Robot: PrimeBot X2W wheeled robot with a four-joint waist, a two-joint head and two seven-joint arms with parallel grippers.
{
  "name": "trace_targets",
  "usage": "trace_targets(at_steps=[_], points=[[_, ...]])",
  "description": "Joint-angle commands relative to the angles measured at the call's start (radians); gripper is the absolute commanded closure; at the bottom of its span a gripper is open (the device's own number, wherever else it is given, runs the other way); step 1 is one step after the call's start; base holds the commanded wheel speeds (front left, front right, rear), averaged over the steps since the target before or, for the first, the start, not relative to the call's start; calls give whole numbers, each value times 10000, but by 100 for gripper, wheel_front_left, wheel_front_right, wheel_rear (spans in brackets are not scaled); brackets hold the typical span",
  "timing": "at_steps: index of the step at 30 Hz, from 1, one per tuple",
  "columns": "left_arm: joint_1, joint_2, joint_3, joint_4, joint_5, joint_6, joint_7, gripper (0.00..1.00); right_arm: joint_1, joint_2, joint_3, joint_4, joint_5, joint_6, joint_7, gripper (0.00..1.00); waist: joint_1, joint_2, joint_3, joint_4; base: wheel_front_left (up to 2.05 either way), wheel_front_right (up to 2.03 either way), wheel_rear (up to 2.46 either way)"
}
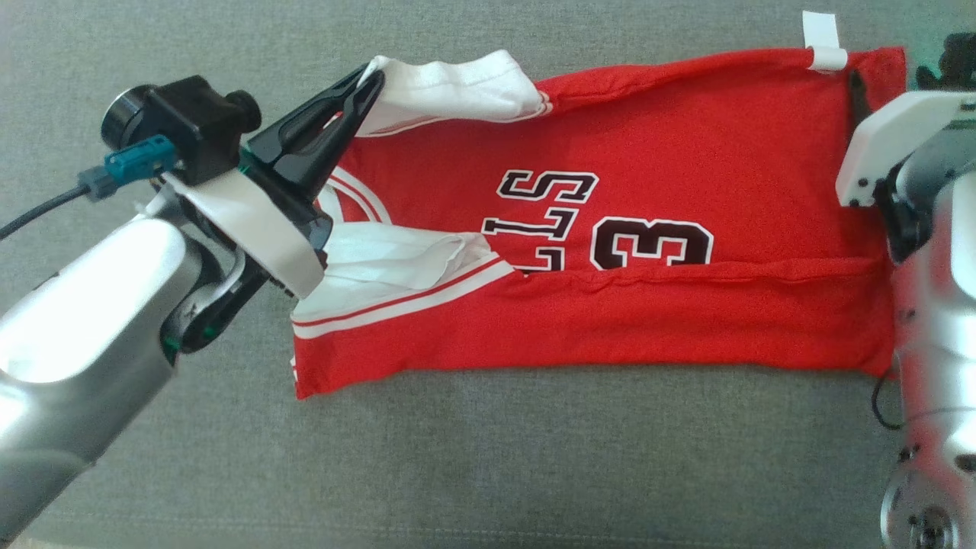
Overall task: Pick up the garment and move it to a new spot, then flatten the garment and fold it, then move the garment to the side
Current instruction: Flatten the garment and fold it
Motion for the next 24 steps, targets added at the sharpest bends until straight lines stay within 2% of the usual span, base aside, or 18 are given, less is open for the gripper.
trace_targets(at_steps=[1, 8, 9, 10, 18, 21, 24], points=[[-329, 290, 395, -256, 70, 56, 13, 100, -430, -29, 113, -176, -126, 65, -74, 0, 0, 0, 34, 0, 0, 0, 0], [-440, 382, 473, -474, 57, 159, 65, 100, -1193, -106, -97, 1210, -981, 65, -298, 0, 0, 0, 359, -88, 0, 0, 0], [-449, 416, 477, -468, 59, 163, 78, 100, -1302, -133, -56, 1393, -1062, 65, -312, 53, 0, 0, 393, -116, 0, 0, 0], [-462, 446, 486, -446, 58, 162, 84, 100, -1418, -159, -24, 1536, -1117, 65, -370, 100, 0, 0, 413, -141, 0, 0, 0], [-506, 476, 1119, 459, -645, 275, -230, 100, -2349, -120, 622, 2379, -622, 65, -1865, 100, 0, 0, 152, -533, 0, 0, 0], [-740, 496, 1350, 1037, -679, 274, -428, 100, -2725, -62, 1188, 2742, -116, 65, -2361, 100, 0, 0, 30, -719, 0, 0, 0], [-1267, 293, 1699, 2000, -729, 238, -784, 100, -3275, -53, 2021, 3141, 940, 65, -2952, 100, 0, 0, -73, -916, 0, 0, 0]])
